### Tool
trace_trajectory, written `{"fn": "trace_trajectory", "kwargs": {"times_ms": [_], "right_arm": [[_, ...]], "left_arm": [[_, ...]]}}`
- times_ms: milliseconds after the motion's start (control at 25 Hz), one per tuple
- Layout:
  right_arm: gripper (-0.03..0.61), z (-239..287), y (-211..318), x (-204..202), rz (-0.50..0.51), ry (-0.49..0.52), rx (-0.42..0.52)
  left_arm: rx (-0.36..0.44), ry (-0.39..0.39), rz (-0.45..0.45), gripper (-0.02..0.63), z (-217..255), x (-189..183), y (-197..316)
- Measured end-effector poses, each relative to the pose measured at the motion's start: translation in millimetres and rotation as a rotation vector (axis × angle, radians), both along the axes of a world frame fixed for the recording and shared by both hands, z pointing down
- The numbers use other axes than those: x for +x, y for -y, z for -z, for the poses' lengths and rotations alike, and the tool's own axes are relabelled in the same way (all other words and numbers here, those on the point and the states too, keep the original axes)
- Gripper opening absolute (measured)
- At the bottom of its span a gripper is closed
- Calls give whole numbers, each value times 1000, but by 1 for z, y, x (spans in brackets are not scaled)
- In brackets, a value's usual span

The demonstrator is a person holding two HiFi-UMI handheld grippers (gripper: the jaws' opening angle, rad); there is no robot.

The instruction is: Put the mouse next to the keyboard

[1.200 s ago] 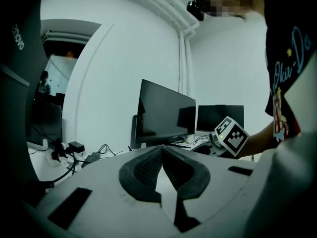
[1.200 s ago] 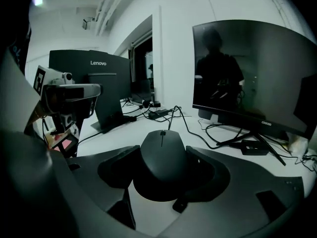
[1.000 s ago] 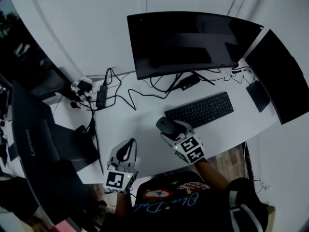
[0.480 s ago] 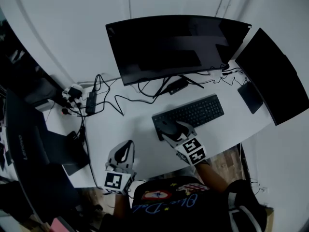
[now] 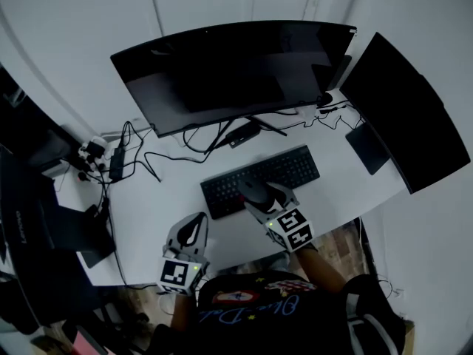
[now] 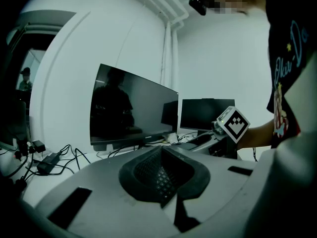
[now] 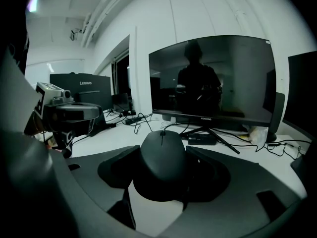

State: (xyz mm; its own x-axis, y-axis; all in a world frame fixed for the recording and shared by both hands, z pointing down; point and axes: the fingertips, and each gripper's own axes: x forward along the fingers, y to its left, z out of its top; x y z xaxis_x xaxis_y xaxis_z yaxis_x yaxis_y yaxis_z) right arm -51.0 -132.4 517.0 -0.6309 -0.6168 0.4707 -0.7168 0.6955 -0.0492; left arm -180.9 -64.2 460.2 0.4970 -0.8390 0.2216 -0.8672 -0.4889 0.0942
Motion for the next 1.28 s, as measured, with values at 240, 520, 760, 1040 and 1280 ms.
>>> {"fn": "trace_trajectory", "kwargs": {"times_ms": [240, 520, 760, 1040, 1280], "right_arm": [[284, 1, 11, 57, -52, 2, -6], [284, 5, 25, 111, -115, 21, -5], [284, 2, 40, 156, -158, 13, 4], [284, -3, 60, 202, -191, 19, 1], [284, -12, 78, 236, -226, 14, -6]], "left_arm": [[-5, 17, -31, 0, 1, 46, 10], [-11, 33, -64, 0, 0, 88, 24], [-22, 39, -75, 0, -5, 120, 36], [-19, 57, -86, 0, -6, 158, 52], [-12, 70, -73, 0, -3, 178, 64]]}}
